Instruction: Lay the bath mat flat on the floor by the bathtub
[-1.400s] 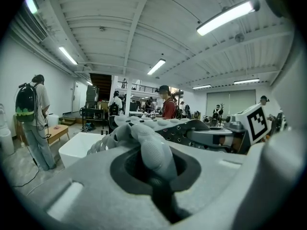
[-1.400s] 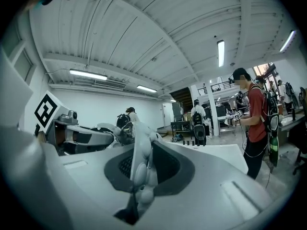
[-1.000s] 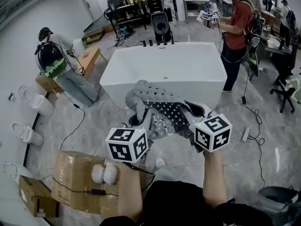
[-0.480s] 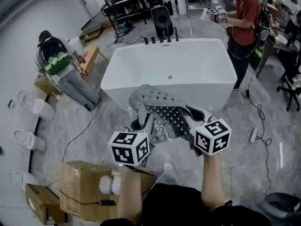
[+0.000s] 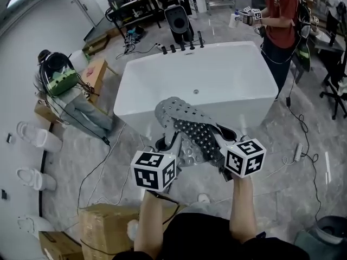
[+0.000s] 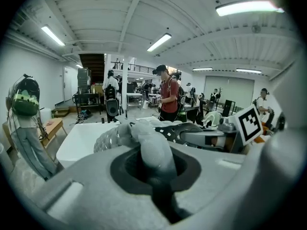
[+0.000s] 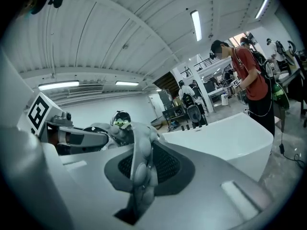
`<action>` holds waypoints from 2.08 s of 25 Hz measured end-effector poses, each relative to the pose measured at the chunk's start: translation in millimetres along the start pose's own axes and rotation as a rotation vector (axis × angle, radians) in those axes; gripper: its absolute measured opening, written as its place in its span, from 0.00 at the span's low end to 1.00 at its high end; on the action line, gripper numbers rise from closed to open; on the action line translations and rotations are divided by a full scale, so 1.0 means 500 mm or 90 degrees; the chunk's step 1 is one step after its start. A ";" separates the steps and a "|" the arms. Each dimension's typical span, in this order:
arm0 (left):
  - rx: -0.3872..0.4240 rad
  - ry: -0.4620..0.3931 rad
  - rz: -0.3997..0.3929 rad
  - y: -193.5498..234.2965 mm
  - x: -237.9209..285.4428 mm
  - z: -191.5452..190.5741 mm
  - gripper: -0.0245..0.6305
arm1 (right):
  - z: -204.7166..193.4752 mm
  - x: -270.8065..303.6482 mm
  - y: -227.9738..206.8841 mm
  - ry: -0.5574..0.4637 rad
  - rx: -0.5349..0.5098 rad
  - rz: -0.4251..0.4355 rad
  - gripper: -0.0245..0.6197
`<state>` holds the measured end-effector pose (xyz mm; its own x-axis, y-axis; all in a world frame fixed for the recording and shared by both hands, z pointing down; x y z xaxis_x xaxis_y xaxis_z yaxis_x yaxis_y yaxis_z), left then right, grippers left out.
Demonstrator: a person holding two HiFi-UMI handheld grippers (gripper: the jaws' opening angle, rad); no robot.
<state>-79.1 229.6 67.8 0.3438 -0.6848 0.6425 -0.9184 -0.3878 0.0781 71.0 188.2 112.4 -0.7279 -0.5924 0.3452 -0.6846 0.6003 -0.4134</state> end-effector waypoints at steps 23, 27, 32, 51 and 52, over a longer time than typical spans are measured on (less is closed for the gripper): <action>-0.057 -0.095 -0.047 0.103 0.026 0.046 0.07 | 0.065 0.070 0.016 0.028 -0.044 -0.020 0.08; -0.067 -0.099 -0.056 0.135 0.018 0.038 0.07 | 0.059 0.090 0.040 0.044 -0.056 -0.032 0.08; -0.067 -0.100 -0.076 0.154 0.035 0.039 0.07 | 0.065 0.118 0.035 0.041 -0.057 -0.041 0.08; -0.042 -0.080 -0.015 0.155 0.108 0.173 0.07 | 0.169 0.196 -0.044 0.042 -0.057 0.025 0.08; -0.038 -0.078 -0.009 0.150 0.115 0.182 0.07 | 0.176 0.201 -0.047 0.043 -0.062 0.031 0.08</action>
<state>-110.5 104.9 41.3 0.3754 -0.7514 0.5427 -0.9218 -0.3636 0.1343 17.3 67.2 82.4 -0.7589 -0.5259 0.3841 -0.6466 0.6789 -0.3479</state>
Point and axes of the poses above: the fingertips, and each gripper's own axes: x forward along the fingers, y to its left, z out of its top, the point moved 5 cm from there along -x, backward along the fingers, and after that the axes turned 10 degrees about y, right-handed, at the moved point
